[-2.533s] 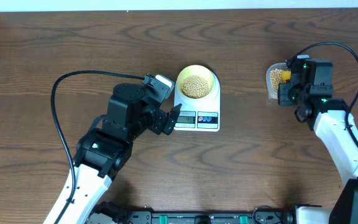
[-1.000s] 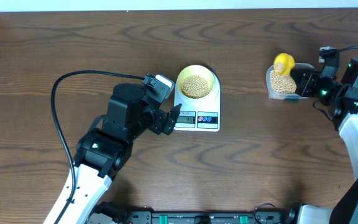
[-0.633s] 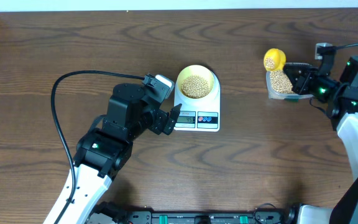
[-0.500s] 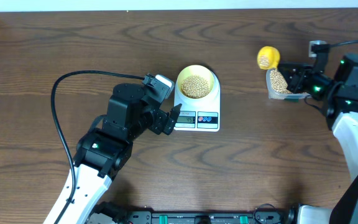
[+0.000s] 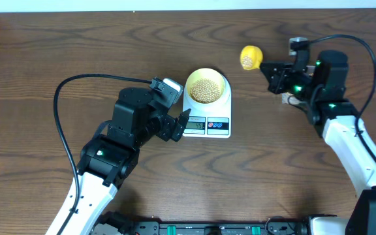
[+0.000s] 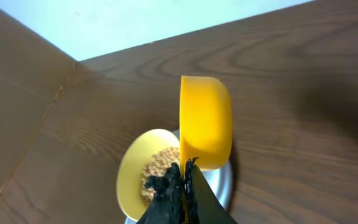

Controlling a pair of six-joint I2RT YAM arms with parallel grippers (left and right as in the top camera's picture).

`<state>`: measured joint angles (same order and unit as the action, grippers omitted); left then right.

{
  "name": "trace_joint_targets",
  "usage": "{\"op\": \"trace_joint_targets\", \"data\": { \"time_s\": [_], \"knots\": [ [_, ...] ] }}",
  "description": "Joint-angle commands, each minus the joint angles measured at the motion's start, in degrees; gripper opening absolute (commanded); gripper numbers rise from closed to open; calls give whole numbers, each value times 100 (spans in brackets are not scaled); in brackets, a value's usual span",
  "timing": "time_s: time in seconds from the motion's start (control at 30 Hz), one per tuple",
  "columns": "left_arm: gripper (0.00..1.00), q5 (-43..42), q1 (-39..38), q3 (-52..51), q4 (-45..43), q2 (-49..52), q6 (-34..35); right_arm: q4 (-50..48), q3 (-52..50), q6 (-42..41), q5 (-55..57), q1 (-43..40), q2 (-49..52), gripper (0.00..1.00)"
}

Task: Scoop item into bowl and weigh 50g on scale
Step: 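Lift the scoop and carry it toward the yellow bowl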

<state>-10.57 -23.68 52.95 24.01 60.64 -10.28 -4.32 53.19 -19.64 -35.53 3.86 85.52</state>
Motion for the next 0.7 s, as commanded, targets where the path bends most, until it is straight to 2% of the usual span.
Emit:
{"op": "trace_joint_targets", "data": {
  "time_s": [0.0,0.2,0.4,0.67],
  "knots": [
    [93,15,15,-22,0,-31,33,-68,33,-136,223,216,33,1],
    [93,15,15,-22,0,-31,33,-83,33,-105,503,452,37,1],
    [94,15,15,-22,0,-31,33,-90,33,411,520,588,72,1],
    [94,15,15,-22,0,-31,33,-203,33,678,516,675,208,1]
  ]
}}
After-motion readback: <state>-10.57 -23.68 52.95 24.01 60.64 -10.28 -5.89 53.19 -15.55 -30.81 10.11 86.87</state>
